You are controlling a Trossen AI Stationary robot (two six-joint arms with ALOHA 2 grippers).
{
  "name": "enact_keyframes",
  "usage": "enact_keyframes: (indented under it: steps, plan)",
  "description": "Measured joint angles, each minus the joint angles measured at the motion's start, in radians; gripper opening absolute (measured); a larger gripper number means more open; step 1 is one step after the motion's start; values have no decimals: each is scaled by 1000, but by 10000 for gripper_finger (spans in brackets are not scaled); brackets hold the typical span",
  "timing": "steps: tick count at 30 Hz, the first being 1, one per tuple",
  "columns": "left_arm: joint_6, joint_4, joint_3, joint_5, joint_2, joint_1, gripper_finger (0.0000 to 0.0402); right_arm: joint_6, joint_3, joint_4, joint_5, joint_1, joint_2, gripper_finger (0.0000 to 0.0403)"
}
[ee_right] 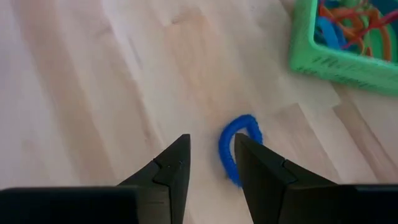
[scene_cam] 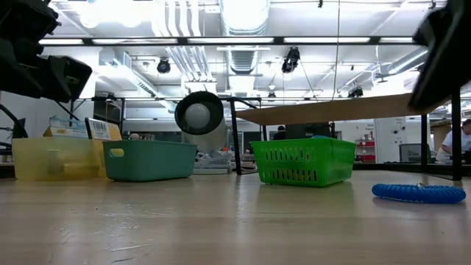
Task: Pick & Place Office Desk Supplies
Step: Put the blue spring keychain into the blue bin
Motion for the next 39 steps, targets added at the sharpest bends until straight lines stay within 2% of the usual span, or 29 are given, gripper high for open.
enact_keyframes:
  steps: [12,17,22,33,39]
  plan:
    - [0,-5,0,0,0,0,152,5,-257,323,-2,0,0,121]
    - [0,-5,0,0,0,0,152,1,-322,404,36,0,0,121]
    - [0,-5,0,0,0,0,152,-1,-371,462,76,0,0,121]
    - [0,-5,0,0,0,0,152,-30,-436,577,94,1,-3,120]
    - [0,-5,0,0,0,0,152,-35,-437,578,89,0,-3,89]
